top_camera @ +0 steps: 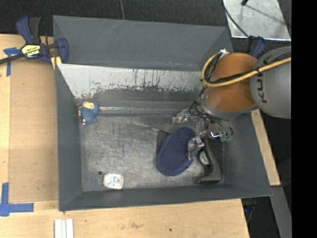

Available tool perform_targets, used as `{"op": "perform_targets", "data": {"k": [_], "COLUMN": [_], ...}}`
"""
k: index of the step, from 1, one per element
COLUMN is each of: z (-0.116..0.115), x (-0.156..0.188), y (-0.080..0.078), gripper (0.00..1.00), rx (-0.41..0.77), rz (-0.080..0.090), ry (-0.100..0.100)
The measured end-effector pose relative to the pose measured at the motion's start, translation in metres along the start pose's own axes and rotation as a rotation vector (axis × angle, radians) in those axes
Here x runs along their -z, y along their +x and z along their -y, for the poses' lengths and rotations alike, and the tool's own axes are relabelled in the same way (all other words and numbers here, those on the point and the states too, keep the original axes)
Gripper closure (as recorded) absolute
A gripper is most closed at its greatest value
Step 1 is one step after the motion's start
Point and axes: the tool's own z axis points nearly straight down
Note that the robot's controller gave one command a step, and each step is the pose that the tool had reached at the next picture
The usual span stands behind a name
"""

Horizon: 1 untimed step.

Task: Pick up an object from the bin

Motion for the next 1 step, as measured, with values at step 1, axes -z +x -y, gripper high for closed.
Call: {"op": "perform_targets", "data": {"k": [1], "z": [0.0006], "x": [-0.0011], "y": [0.0011], "gripper": [1.00], "rx": [0.000], "rz": [-0.008], "ry": [-0.001]}}
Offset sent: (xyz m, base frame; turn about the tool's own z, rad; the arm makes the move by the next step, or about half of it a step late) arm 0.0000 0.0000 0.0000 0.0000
